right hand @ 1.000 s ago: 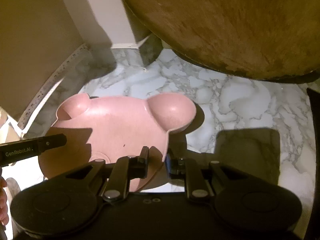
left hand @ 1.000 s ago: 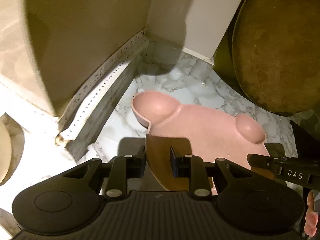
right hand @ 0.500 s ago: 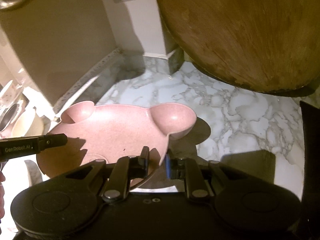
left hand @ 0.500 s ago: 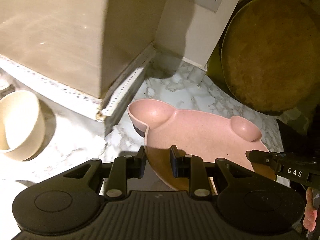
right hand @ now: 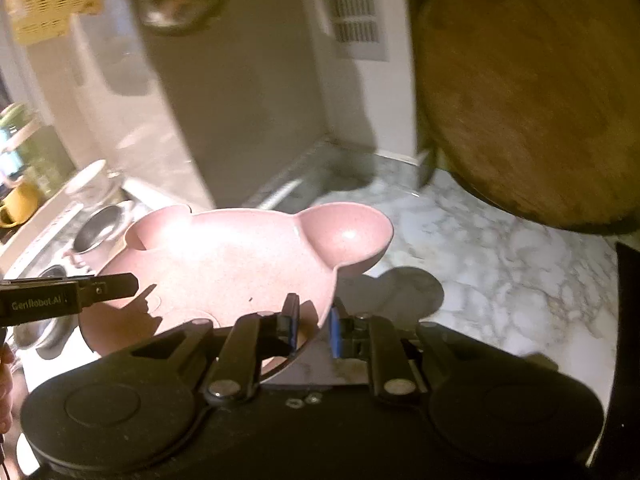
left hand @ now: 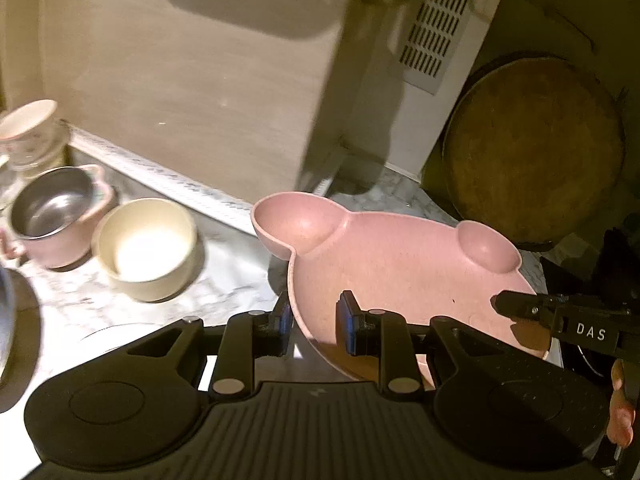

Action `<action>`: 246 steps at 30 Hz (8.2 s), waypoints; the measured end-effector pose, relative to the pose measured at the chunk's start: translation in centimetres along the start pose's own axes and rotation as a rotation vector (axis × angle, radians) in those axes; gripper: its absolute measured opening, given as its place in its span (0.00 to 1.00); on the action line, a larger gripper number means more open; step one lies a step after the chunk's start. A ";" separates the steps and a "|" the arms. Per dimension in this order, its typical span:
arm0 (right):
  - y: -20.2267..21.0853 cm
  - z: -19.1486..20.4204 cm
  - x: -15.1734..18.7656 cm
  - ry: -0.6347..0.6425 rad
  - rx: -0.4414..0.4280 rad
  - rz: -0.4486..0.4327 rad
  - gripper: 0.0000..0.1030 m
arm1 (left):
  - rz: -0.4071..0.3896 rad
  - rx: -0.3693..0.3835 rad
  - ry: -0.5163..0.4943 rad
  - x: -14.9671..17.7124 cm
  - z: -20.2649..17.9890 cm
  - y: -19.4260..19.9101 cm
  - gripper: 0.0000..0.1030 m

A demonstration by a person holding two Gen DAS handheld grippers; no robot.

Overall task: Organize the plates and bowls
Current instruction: 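Lift the pink bear plate with both grippers and lower it onto the white plates, then open both grippers and withdraw from the pink plate, then move both grippers toward the pink pot beside the steel bowl, then close the left gripper on the pink pot handle while the right gripper closes on its rim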

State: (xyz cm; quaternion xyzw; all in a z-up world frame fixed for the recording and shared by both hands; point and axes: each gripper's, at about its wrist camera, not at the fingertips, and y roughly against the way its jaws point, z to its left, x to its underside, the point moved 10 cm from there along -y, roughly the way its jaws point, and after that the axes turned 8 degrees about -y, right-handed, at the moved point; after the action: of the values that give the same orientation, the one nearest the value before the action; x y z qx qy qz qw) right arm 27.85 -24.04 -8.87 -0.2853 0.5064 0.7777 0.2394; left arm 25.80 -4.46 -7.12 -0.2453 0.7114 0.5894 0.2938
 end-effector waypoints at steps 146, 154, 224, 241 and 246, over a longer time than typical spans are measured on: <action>-1.8 23.5 5.8 0.462 -0.320 0.070 0.99 | -0.059 -0.263 0.088 8.1 16.0 10.3 0.91; -5.6 24.0 4.1 0.439 -0.282 0.086 1.00 | 0.008 -0.405 0.136 7.0 21.8 6.1 0.91; -28.9 32.4 -2.7 0.412 -0.105 0.265 0.40 | 0.110 -0.381 0.256 1.0 34.0 -5.6 0.25; -27.7 32.1 -3.8 0.422 -0.095 0.205 0.28 | 0.069 -0.396 0.275 0.0 33.7 -4.5 0.20; -26.4 32.5 -4.7 0.414 -0.109 0.182 0.28 | 0.058 -0.397 0.277 -0.9 33.3 -3.1 0.20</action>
State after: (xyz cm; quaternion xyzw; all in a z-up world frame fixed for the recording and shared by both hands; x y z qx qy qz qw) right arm 42.13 15.43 -12.33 -0.4045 0.5257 0.7471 0.0433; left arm 32.84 27.69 -13.04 -0.3562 0.6219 0.6865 0.1226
